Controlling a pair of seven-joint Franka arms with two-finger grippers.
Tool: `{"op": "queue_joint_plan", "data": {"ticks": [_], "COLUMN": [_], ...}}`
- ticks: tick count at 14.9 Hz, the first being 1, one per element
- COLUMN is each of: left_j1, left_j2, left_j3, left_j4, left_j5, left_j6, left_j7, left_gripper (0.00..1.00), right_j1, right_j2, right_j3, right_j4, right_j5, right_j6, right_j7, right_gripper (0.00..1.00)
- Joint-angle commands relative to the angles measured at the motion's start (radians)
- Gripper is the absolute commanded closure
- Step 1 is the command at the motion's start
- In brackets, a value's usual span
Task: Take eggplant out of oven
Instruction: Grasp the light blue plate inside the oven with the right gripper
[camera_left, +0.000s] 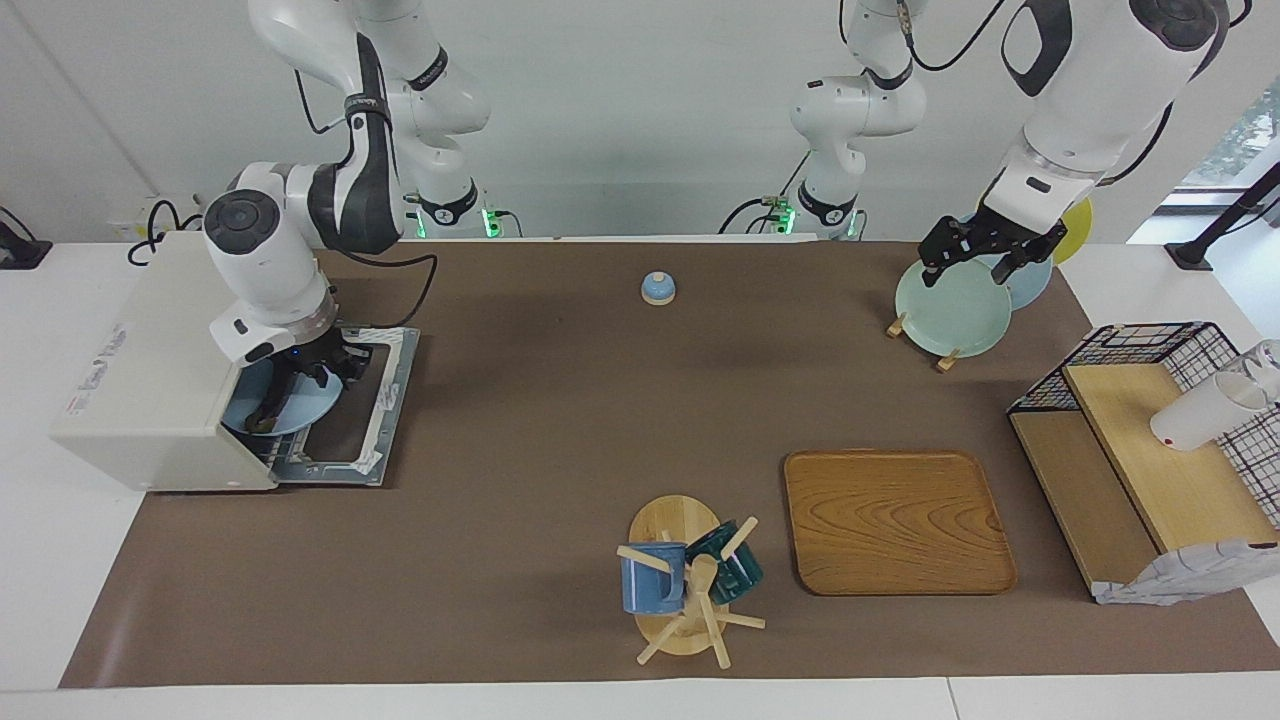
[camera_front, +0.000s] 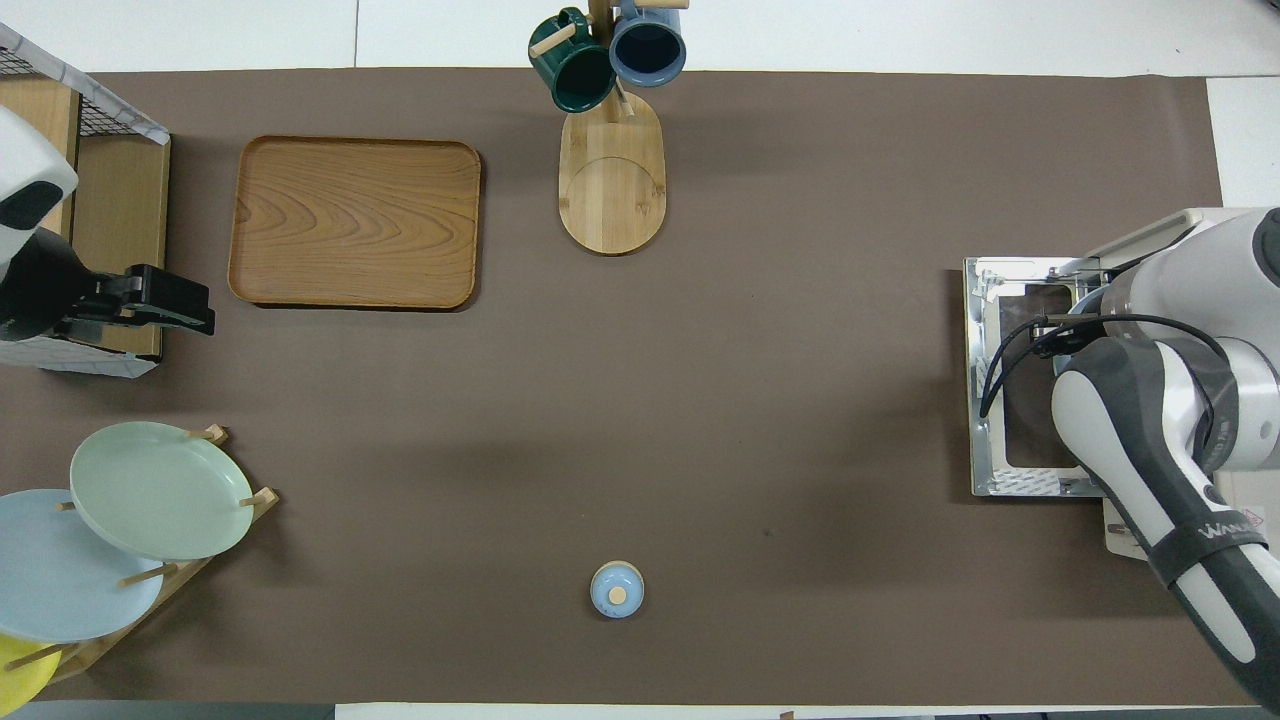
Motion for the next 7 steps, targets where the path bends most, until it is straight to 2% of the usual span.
{"op": "queue_joint_plan", "data": {"ticks": [1,2,4,7], "left_j1": [0.010,0.010,0.010,0.010], "left_j2": [-0.019,-0.019,-0.019,-0.020], "left_j3": [-0.005,-0.005,-0.005,-0.005], "left_j4": [-0.016,-0.016,-0.016,-0.016], "left_j5": [0.003,0.003,0.003,0.003], "left_j6": [-0.007,-0.007,-0.007,-0.007], "left_j7": [0.010,0.010,0.010,0.010], "left_gripper": [0.00,0.00,0.00,0.00], "right_j1": [-0.007,-0.012,-0.006,0.017], "right_j2": [-0.040,-0.040,-0.049,-0.051], "right_j3": [0.010,0.010,0.009,0.013], "right_j4": [-0.047,-0.055,-0.078,-0.063], "right_j5": [-0.011,-0.011,-0.013,-0.014], "right_j6": [0.033,0.045,0.050,0.001], "right_j7": [-0.010,-0.013,-0.053,-0.091], "right_gripper": [0.69,0.71,1.00,1.00]}}
